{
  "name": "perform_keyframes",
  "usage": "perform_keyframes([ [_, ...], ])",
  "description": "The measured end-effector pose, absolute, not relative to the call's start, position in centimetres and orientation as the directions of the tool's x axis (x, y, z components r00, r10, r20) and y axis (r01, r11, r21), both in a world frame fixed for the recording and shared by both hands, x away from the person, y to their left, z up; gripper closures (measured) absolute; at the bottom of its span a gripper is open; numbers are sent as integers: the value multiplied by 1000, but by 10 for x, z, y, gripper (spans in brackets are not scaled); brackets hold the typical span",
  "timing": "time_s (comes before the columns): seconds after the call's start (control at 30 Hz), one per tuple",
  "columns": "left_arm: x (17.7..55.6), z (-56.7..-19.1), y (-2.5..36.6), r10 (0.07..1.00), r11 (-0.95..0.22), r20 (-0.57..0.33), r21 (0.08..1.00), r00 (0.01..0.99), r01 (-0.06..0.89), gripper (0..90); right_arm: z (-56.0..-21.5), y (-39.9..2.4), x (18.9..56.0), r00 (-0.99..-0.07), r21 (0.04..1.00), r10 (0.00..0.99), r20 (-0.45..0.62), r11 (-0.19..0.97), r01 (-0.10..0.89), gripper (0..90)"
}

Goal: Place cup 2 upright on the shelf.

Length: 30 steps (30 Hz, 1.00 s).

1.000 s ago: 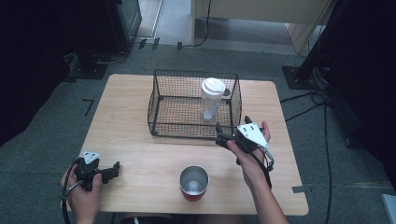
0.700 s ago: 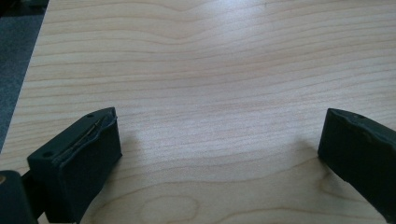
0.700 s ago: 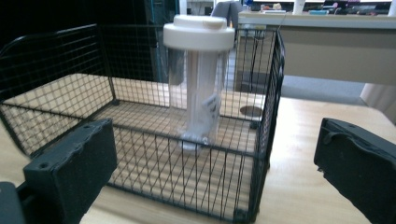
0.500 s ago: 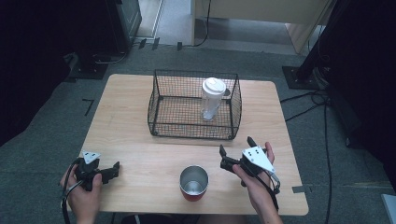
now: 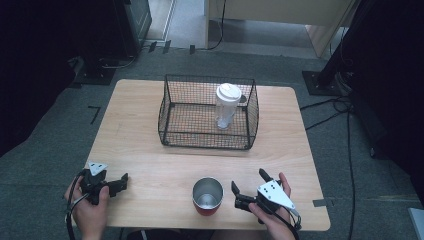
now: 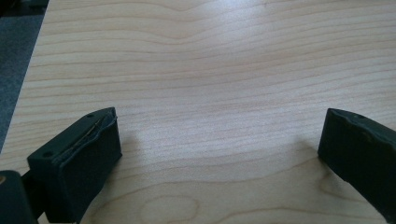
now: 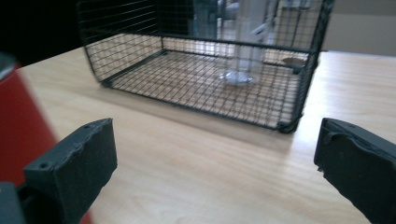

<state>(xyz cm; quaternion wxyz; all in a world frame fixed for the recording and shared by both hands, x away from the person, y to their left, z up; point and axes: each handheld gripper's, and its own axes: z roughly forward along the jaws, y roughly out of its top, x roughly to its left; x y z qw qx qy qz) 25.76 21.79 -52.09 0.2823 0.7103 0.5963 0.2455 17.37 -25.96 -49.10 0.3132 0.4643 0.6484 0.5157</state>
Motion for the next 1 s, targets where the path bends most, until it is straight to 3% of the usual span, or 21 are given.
perform_keyframes([
  [0.37, 258, -521, 218, 986, -130, 12, 694, 168, 708, 0, -498, -247, 148, -474, 956, 879, 53, 93, 280, 0],
  [1.0, 258, -521, 218, 986, -129, 12, 694, 168, 708, 0, -492, -228, 136, -573, 959, 817, 70, 104, 264, 0],
])
